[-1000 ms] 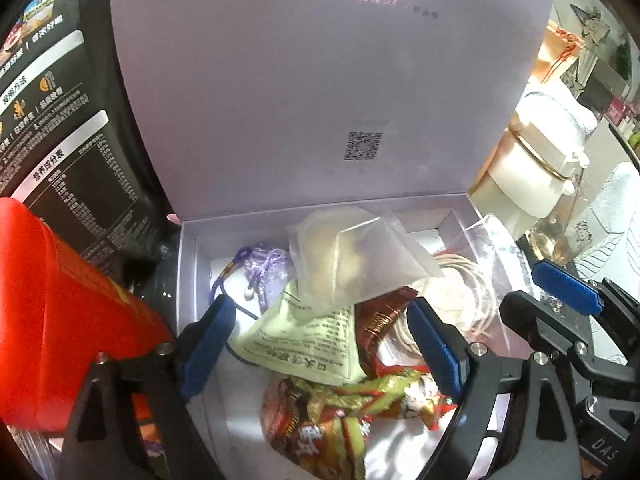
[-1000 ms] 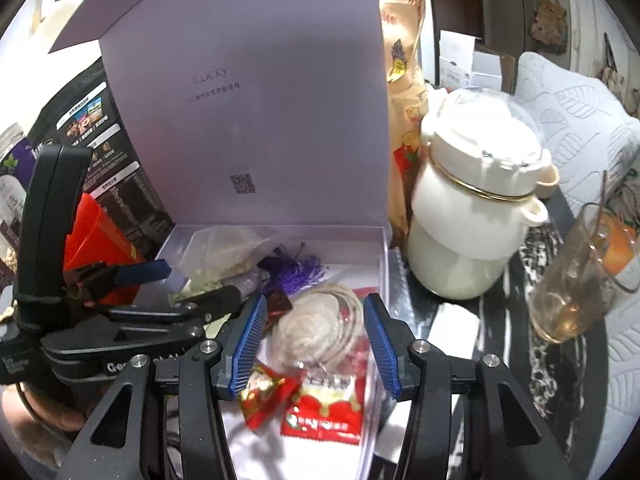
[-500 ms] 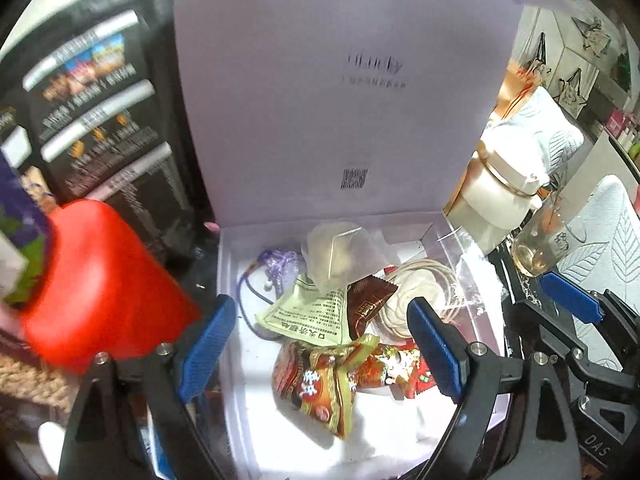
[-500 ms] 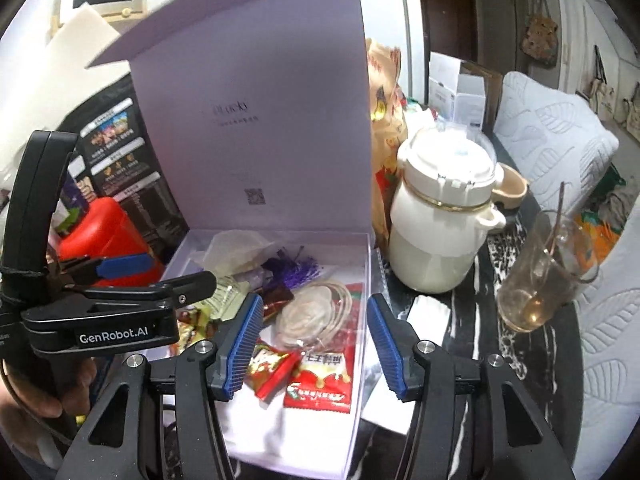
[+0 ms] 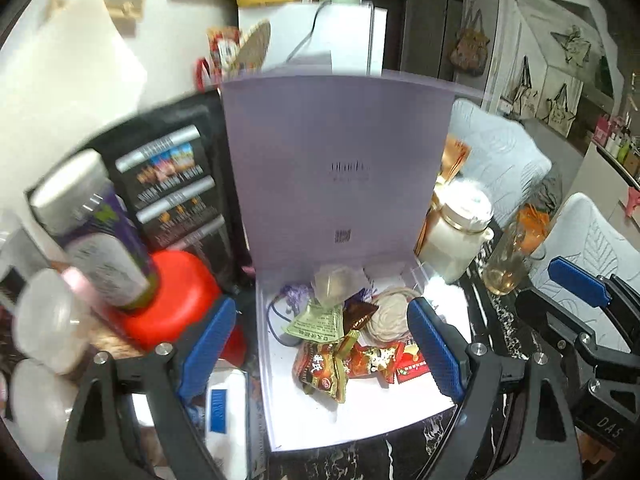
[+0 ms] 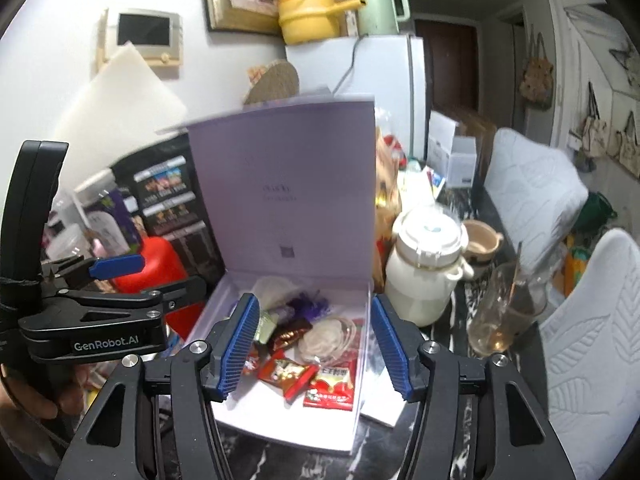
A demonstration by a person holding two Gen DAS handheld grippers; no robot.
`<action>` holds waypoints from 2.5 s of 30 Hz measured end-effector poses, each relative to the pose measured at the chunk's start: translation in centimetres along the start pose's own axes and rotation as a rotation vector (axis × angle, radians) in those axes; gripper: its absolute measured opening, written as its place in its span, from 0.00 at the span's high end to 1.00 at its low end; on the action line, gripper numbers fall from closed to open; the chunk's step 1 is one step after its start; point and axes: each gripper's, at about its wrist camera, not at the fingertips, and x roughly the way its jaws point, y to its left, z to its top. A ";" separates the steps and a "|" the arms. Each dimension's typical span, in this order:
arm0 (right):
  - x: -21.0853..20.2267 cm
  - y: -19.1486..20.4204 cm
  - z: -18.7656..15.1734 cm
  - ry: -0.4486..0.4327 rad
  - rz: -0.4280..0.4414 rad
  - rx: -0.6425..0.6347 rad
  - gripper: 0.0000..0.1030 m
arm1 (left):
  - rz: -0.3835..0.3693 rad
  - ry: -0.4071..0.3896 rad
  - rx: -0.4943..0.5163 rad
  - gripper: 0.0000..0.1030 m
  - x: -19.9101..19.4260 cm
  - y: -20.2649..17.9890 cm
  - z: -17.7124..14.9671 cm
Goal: Organize soft objects
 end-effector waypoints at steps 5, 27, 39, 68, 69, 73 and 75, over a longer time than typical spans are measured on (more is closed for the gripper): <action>-3.4 1.0 0.4 -0.072 0.005 -0.020 0.27 | 0.000 -0.073 -0.010 0.06 -3.9 0.4 -0.3; -14.4 4.5 -3.9 -0.238 -0.039 0.011 0.02 | -0.031 -0.251 0.052 0.01 -14.6 1.1 -6.6; -15.3 5.0 -8.1 -0.200 -0.113 0.037 0.02 | -0.011 -0.238 0.080 0.01 -15.4 0.4 -11.0; -15.6 6.1 -14.4 -0.122 -0.222 0.006 0.02 | 0.002 -0.140 0.098 0.01 -13.2 -1.4 -16.8; -15.6 6.1 -14.4 -0.122 -0.220 0.008 0.02 | 0.003 -0.139 0.098 0.01 -13.2 -1.4 -16.7; -15.7 5.9 -14.5 -0.119 -0.216 0.014 0.02 | 0.015 -0.150 0.098 0.01 -13.3 -1.3 -16.7; -15.7 5.8 -14.5 -0.118 -0.223 0.018 0.02 | 0.012 -0.148 0.097 0.01 -13.3 -1.3 -16.6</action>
